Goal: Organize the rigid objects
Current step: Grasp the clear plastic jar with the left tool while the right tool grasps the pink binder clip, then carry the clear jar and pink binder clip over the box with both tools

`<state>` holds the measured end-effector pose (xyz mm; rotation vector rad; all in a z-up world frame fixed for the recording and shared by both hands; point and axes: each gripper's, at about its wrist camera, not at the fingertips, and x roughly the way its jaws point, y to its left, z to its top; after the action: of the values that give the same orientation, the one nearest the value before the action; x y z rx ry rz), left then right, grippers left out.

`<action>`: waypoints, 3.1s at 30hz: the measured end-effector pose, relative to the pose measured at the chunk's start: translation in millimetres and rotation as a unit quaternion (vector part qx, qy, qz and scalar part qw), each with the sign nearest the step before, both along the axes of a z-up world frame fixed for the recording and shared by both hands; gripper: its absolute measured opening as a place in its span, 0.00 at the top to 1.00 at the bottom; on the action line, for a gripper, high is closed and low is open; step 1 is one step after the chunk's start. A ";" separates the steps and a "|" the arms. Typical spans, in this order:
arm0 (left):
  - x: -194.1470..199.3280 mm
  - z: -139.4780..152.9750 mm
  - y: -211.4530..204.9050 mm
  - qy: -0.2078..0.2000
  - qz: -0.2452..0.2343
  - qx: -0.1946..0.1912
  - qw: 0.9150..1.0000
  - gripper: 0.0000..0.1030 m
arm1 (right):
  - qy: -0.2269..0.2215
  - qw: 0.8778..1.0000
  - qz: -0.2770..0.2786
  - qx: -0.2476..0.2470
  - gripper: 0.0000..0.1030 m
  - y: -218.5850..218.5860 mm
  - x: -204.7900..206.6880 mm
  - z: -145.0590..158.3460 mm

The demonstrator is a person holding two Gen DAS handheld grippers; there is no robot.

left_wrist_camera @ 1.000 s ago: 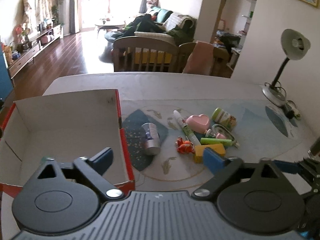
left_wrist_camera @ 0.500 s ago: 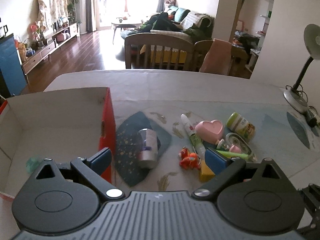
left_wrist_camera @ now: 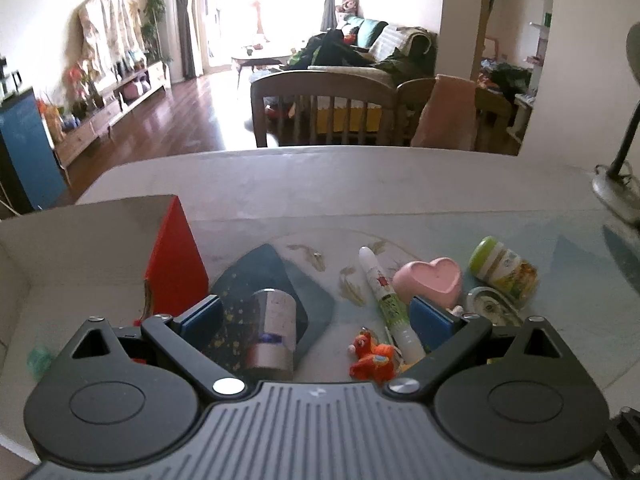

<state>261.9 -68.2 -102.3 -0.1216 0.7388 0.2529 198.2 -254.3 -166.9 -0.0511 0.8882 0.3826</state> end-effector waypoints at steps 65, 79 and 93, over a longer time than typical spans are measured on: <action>22.4 -39.0 24.3 0.089 0.094 -0.016 0.992 0.61 | -0.006 0.995 -0.095 -0.026 0.53 -16.5 -0.5 6.3; -18.8 3.1 21.5 0.055 0.024 -0.055 0.997 0.61 | -0.035 0.997 -0.063 0.000 0.53 -21.5 -23.0 59.7; -52.2 57.9 39.0 0.052 -0.027 -0.100 0.993 0.61 | -0.051 0.998 -0.024 0.025 0.53 2.6 -22.0 114.2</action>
<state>209.8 -29.2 -44.3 -0.2809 0.8694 0.1342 176.2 -251.7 -52.6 -0.0023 0.7769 0.3544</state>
